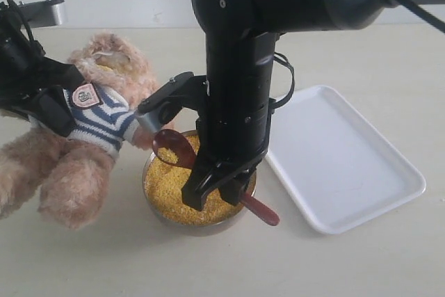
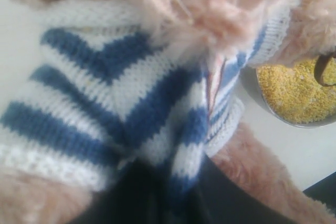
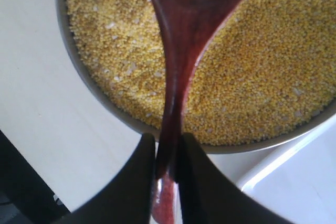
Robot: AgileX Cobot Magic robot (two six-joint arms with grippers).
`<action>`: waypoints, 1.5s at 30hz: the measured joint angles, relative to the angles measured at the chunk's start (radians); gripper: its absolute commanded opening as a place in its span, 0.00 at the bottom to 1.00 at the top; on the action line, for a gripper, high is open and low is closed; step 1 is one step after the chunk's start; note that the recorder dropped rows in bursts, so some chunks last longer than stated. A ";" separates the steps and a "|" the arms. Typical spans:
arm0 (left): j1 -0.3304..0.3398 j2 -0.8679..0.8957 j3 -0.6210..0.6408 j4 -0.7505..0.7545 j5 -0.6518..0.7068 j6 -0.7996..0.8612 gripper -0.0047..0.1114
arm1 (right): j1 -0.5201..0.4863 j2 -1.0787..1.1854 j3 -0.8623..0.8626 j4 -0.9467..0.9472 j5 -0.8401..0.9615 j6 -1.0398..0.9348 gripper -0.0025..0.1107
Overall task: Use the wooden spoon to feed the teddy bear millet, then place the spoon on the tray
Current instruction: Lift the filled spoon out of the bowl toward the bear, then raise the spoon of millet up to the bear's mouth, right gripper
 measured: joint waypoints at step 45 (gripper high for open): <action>0.000 0.000 0.066 -0.039 -0.006 0.002 0.07 | -0.019 0.014 -0.237 -0.042 0.001 0.041 0.02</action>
